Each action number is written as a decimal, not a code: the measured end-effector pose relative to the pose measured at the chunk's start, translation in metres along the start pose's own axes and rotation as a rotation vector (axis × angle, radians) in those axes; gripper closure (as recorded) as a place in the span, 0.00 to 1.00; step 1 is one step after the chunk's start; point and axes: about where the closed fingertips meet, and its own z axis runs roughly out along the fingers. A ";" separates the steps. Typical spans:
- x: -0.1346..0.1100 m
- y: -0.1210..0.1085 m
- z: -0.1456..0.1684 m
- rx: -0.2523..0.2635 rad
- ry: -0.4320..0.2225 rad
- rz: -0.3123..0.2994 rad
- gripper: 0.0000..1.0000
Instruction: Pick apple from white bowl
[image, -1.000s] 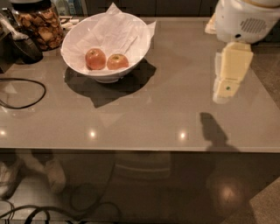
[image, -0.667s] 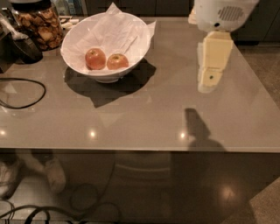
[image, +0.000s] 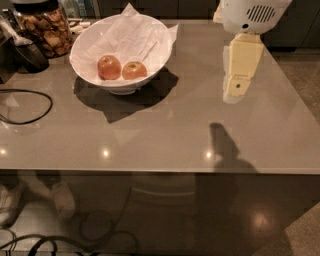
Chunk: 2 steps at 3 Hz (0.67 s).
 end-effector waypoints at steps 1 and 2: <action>-0.012 -0.017 0.000 0.019 -0.065 0.013 0.00; -0.033 -0.052 0.013 -0.017 -0.115 0.020 0.00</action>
Offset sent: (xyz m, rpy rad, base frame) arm 0.0997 0.0593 0.0220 0.1722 0.1061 0.0553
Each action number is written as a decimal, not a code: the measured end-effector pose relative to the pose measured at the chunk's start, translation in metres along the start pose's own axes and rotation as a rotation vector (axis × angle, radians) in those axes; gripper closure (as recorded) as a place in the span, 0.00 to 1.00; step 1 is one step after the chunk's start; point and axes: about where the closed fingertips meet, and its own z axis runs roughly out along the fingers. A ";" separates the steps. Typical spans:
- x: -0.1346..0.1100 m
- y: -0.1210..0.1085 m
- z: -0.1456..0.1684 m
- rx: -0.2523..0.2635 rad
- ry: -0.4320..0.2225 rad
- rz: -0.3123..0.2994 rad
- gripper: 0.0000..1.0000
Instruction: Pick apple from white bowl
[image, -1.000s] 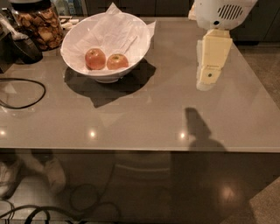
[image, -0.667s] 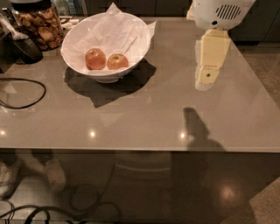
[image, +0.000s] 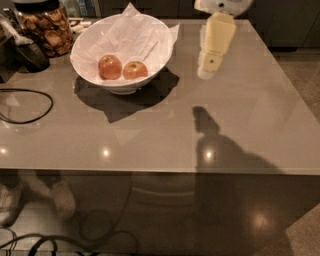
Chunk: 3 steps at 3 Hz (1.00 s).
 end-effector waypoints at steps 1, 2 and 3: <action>-0.037 -0.036 0.012 -0.007 -0.066 -0.045 0.00; -0.047 -0.051 0.006 0.041 -0.102 -0.045 0.00; -0.060 -0.065 0.018 0.051 -0.110 -0.049 0.00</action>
Offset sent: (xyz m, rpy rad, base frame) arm 0.0353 0.0321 0.0067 0.0455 -0.0061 0.0570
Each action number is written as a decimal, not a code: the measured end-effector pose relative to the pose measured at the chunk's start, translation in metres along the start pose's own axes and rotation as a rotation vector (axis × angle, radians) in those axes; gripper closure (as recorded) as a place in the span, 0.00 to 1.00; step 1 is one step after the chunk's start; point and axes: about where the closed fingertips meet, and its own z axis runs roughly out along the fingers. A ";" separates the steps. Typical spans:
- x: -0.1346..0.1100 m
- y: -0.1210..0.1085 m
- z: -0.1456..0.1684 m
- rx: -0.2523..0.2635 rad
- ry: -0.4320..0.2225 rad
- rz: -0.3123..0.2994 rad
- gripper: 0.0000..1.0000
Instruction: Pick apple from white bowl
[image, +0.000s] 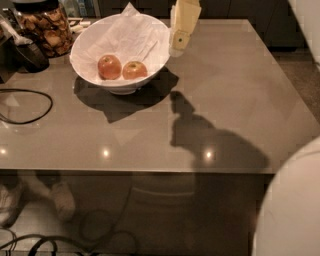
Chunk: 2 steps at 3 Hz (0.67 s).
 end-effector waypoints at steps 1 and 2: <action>-0.021 -0.019 0.026 -0.028 -0.006 -0.031 0.00; -0.040 -0.039 0.044 -0.030 -0.025 -0.050 0.00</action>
Offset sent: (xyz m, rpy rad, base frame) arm 0.0627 0.0554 -0.0090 -0.0555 0.1213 0.1045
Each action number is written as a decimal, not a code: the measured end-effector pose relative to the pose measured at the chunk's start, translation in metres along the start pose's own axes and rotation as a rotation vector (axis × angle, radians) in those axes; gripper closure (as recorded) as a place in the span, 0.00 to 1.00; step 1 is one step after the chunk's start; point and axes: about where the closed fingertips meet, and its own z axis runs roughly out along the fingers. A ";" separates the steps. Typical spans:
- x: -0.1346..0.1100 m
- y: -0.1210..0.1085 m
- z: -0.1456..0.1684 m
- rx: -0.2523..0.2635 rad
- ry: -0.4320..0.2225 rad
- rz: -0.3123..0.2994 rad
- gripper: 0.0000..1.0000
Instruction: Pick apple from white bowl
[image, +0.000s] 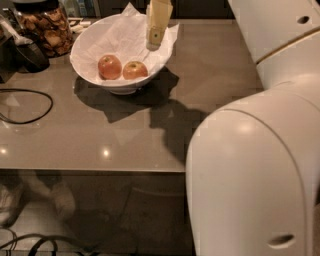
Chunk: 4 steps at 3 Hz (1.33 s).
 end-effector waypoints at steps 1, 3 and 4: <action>-0.011 -0.014 0.014 0.003 -0.016 -0.010 0.14; -0.022 -0.027 0.037 -0.009 -0.035 -0.006 0.30; -0.025 -0.029 0.047 -0.021 -0.036 -0.004 0.32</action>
Offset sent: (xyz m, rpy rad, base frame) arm 0.0210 0.0073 -0.0103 -0.0673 0.1671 0.0395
